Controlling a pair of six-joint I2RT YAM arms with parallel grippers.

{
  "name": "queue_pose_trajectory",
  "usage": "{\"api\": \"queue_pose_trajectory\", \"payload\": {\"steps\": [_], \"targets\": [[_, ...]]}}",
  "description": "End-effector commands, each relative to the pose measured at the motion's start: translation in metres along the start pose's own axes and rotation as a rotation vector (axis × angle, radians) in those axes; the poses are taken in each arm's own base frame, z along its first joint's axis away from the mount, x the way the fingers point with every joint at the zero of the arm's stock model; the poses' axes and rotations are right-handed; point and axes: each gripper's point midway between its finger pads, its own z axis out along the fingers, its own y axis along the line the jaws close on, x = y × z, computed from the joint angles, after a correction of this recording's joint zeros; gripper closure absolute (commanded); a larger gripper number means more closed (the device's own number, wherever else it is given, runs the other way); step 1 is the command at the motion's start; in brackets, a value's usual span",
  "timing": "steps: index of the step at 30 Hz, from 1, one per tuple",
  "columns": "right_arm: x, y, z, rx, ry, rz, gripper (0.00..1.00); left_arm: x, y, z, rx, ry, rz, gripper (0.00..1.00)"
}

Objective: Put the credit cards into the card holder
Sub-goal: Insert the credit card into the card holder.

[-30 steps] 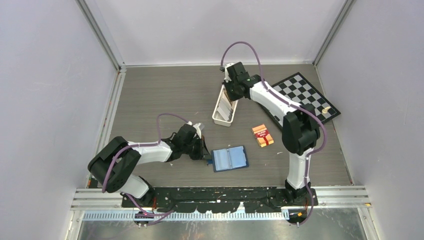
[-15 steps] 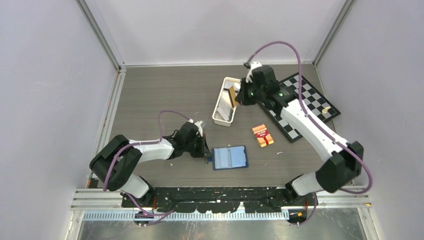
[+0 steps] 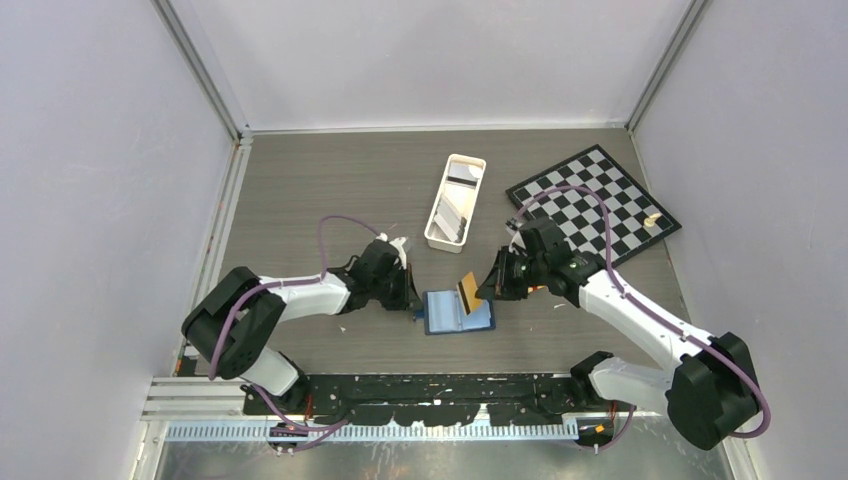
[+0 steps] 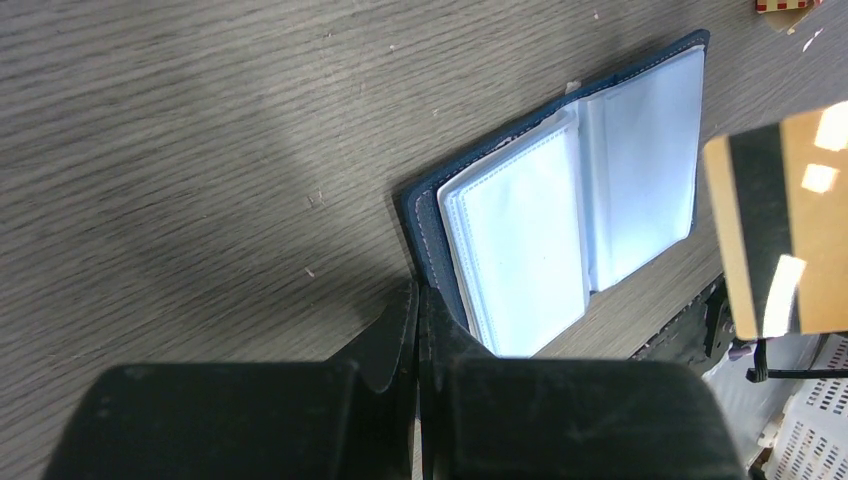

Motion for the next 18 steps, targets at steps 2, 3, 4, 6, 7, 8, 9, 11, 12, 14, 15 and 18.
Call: {"api": "queue_pose_trajectory", "payload": {"steps": [2, 3, 4, 6, 7, 8, 9, 11, 12, 14, 15, 18], "targets": [[0.011, 0.016, 0.0, -0.118, 0.026, 0.04, 1.0, 0.009, 0.03, 0.001, -0.128, 0.032, 0.012, 1.0], [0.015, 0.014, 0.002, -0.124, 0.041, 0.039, 1.0, 0.009, 0.03, 0.001, -0.127, 0.031, 0.011, 1.0], [0.019, 0.012, 0.004, -0.126, 0.057, 0.041, 0.99, 0.009, 0.031, 0.001, -0.128, 0.031, 0.011, 1.0], [0.024, 0.006, 0.009, -0.113, 0.082, 0.041, 0.99, 0.009, 0.03, 0.001, -0.127, 0.032, 0.01, 1.0], [0.026, 0.002, 0.011, -0.103, 0.09, 0.041, 1.0, 0.009, 0.03, 0.001, -0.127, 0.033, 0.011, 1.0], [0.027, -0.001, 0.014, -0.094, 0.097, 0.042, 1.0, 0.009, 0.03, 0.001, -0.126, 0.032, 0.011, 1.0], [0.028, -0.003, 0.015, -0.09, 0.101, 0.04, 0.99, 0.009, 0.03, 0.0, -0.125, 0.032, 0.011, 1.0], [0.029, -0.005, 0.018, -0.086, 0.105, 0.041, 1.0, 0.009, 0.03, 0.0, -0.126, 0.034, 0.01, 1.0], [0.03, -0.006, 0.019, -0.084, 0.106, 0.041, 1.0, 0.01, 0.031, 0.0, -0.128, 0.036, 0.009, 1.0], [0.031, -0.009, 0.022, -0.081, 0.114, 0.042, 1.0, 0.009, 0.03, 0.0, -0.127, 0.034, 0.01, 1.0], [0.032, -0.009, 0.022, -0.082, 0.116, 0.042, 1.0, 0.01, 0.031, 0.0, -0.128, 0.037, 0.01, 1.0], [0.032, -0.009, 0.023, -0.085, 0.116, 0.041, 1.0, 0.01, 0.031, 0.0, -0.127, 0.037, 0.01, 1.0]]}}
